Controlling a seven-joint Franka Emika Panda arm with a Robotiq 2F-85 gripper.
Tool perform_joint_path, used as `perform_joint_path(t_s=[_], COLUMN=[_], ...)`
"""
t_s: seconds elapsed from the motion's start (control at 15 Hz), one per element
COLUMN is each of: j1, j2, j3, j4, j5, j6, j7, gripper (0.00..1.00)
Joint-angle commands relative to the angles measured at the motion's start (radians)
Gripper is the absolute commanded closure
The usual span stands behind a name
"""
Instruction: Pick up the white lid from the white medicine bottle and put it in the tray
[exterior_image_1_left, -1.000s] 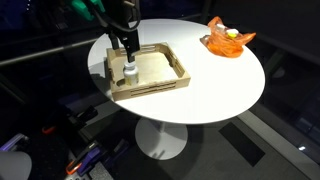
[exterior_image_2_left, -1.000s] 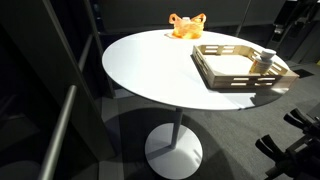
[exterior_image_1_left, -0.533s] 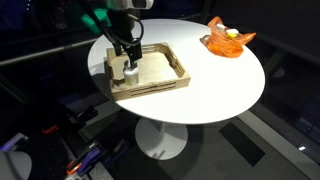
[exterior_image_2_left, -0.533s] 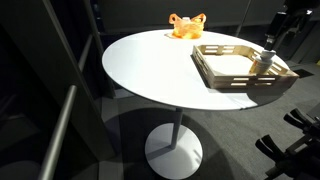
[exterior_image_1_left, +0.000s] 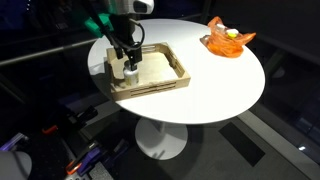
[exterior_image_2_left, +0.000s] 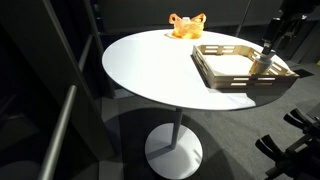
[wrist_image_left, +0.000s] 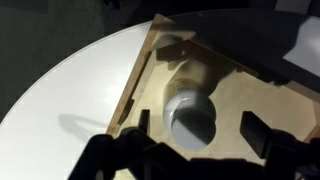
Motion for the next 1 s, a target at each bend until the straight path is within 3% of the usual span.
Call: perform_joint_path(t_s=[0.0, 0.13, 0.2, 0.4, 0.93], j1=[-0.001, -0.001, -0.001, -0.002, -0.002], j2=[0.017, 0.020, 0.021, 0.022, 0.018], j3=[0.003, 0.002, 0.002, 0.002, 0.001], j4=[0.023, 0.028, 0.029, 0.034, 0.039], j5=[-0.011, -0.012, -0.012, -0.014, -0.015], j6=[0.004, 0.003, 0.002, 0.000, -0.002], j7=[0.014, 0.015, 0.015, 0.017, 0.018], gripper=[0.26, 0.27, 0.34, 0.32, 0.47])
